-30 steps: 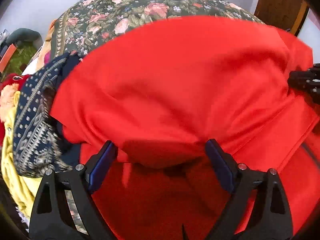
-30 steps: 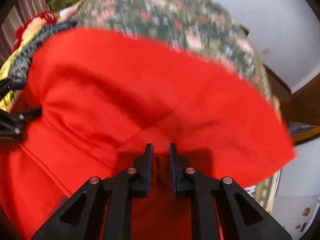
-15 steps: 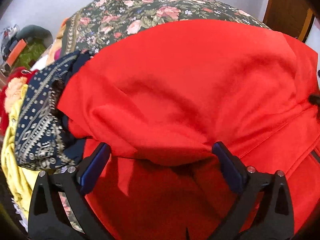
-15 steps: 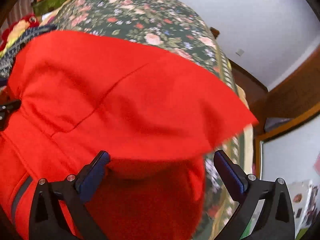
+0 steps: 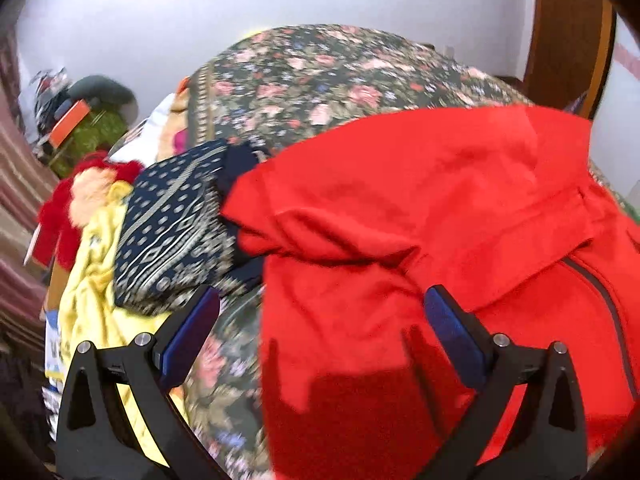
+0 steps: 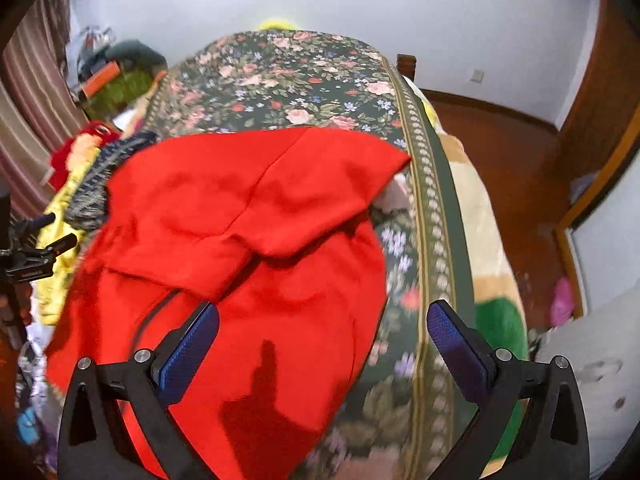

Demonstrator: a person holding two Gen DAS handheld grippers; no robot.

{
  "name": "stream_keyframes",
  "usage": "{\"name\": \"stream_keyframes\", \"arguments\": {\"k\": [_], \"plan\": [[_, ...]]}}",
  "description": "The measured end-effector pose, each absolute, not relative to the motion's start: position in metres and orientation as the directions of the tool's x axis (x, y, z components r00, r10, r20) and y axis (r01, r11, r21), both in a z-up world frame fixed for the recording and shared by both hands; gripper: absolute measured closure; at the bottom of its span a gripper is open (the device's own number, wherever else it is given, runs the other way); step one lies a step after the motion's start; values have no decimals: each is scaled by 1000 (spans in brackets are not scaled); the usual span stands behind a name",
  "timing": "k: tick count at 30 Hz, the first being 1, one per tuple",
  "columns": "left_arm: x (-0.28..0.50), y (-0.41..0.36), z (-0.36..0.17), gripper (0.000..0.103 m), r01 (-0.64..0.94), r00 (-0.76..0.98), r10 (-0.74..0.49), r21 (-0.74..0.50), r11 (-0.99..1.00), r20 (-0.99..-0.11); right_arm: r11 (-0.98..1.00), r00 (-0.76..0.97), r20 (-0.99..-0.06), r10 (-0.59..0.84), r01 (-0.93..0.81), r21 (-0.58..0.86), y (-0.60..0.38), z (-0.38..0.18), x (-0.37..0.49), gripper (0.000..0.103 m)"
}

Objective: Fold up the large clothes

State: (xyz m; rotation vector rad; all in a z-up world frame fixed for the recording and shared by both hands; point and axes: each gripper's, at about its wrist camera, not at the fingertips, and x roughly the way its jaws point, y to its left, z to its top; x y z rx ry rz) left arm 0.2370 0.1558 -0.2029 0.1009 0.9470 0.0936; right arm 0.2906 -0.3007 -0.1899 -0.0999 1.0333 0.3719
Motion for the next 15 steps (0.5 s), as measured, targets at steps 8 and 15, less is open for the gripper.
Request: {"name": "stream_keyframes", "arguments": {"k": [8,15], "plan": [[178,217,-206,0,-153,531,40,-49,987,-846,932,414,-851,323,-297,209,-327,-201,232,0],[134,244,-241,0,-240,455,-77,-205,949,-887,928,387,-846,367,-222,300,-343,-223,196,0]]}}
